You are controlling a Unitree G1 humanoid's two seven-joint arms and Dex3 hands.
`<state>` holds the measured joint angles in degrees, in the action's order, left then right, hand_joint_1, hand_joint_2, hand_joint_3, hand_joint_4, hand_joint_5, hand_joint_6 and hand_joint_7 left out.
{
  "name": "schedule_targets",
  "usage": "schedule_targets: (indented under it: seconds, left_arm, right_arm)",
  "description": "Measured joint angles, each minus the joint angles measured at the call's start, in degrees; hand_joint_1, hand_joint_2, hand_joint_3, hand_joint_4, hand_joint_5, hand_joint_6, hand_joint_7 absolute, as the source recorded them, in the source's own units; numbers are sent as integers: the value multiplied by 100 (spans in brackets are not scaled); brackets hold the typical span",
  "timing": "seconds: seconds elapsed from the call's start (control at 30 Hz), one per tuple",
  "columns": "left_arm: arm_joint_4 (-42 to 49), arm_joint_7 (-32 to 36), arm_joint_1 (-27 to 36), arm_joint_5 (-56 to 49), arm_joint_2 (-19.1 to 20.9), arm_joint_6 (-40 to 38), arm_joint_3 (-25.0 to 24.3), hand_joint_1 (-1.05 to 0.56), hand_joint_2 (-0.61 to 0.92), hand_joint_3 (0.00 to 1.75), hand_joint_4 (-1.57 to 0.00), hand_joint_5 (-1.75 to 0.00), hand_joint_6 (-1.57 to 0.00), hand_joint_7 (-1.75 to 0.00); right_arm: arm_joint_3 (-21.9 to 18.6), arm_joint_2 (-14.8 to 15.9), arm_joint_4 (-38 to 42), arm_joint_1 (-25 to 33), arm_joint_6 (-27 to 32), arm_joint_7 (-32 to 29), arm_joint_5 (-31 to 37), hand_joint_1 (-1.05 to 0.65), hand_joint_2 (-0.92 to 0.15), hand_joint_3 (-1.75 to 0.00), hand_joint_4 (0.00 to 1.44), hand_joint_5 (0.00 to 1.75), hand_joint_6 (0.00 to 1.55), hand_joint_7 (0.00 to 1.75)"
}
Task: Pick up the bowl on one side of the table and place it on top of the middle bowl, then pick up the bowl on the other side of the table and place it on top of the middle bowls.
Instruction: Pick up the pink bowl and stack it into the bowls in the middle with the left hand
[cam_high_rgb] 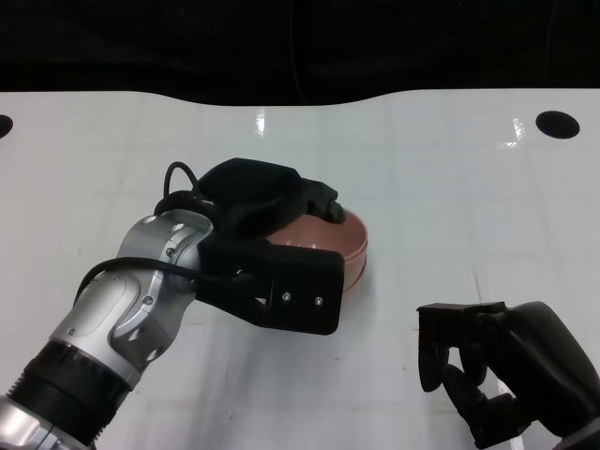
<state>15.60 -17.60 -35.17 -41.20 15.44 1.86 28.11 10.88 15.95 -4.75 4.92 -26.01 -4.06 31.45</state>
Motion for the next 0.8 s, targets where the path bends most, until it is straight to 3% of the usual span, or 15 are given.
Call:
schedule_targets:
  seconds: [0.33, 0.8]
  left_arm:
    - [-96, 22, 73, -204, 151, 80, 72, -72, 92, 39, -24, -11, -25, 0]
    - [-1058, 833, 1278, 11, 457, 582, -504, -67, 92, 38, -21, -14, -24, -1]
  right_arm:
    - [33, 0, -16, -1, 1, 0, 0, -7, -12, -164, 98, 175, 84, 158]
    - [34, 4, -25, -3, 24, 0, -5, -7, -12, -164, 99, 175, 85, 159]
